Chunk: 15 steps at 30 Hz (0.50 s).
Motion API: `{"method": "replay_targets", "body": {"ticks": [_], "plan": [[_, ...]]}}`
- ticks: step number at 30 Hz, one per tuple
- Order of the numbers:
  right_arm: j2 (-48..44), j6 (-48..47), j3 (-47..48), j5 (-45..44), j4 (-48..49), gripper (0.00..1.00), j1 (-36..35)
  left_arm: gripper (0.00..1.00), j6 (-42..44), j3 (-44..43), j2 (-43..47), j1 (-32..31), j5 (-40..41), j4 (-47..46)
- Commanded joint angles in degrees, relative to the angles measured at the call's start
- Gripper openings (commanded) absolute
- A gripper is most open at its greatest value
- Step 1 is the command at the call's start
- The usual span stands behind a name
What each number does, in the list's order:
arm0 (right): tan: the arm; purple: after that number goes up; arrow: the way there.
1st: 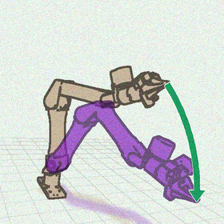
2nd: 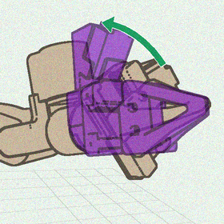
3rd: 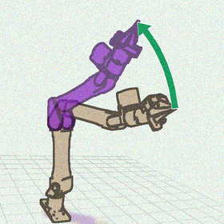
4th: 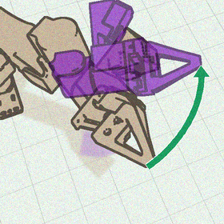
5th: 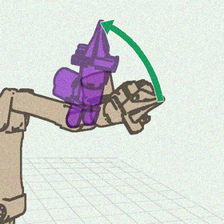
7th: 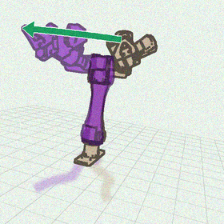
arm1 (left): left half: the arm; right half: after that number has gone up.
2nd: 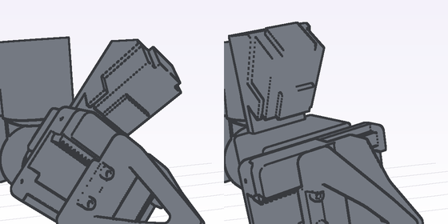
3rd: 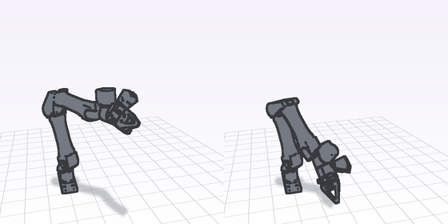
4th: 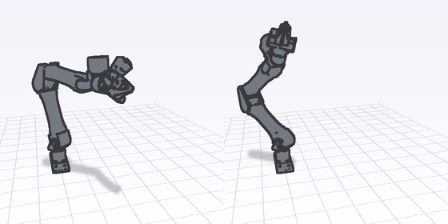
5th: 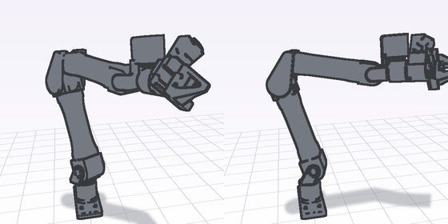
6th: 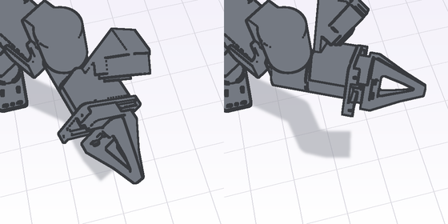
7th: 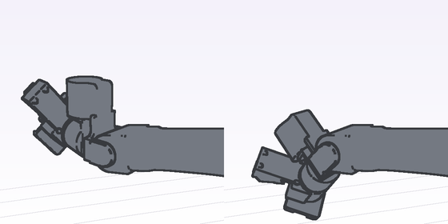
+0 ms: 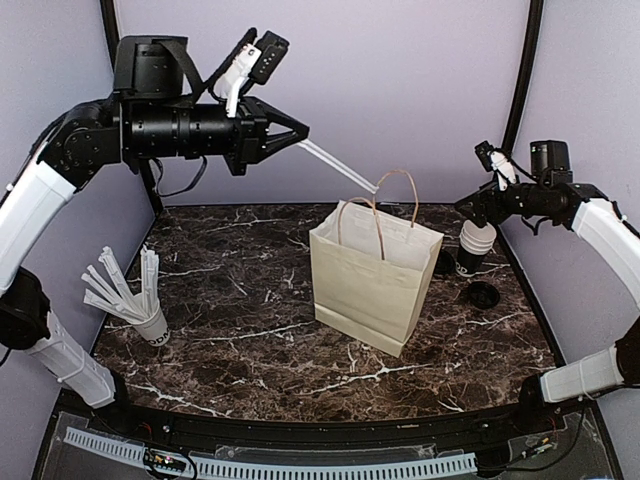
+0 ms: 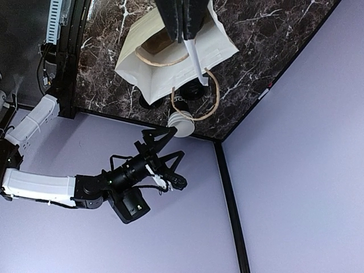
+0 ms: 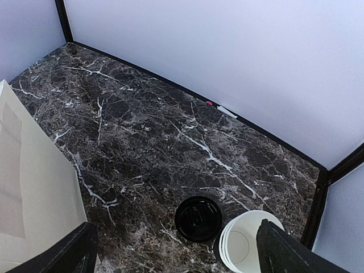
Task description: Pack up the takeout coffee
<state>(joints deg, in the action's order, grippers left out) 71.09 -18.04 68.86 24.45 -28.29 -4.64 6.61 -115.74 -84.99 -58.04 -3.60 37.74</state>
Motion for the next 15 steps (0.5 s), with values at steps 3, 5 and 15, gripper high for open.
{"method": "replay_targets", "body": {"ticks": [3, 5, 15], "plan": [[-1.84, -0.46, -0.80, 0.57, 1.82, 0.99, 0.43, 0.00, -0.65, -4.36, -9.97, -0.23, -4.49, 5.11], [-2.06, -0.61, -0.99, 0.20, 1.94, 0.99, 0.43, 0.00, -0.80, -7.23, -14.62, -0.23, -7.62, 6.50], [-2.70, -0.60, -0.33, -0.28, 1.40, 0.99, 0.51, 0.55, -0.36, -18.95, -27.25, -0.67, -10.45, 5.42]]}}
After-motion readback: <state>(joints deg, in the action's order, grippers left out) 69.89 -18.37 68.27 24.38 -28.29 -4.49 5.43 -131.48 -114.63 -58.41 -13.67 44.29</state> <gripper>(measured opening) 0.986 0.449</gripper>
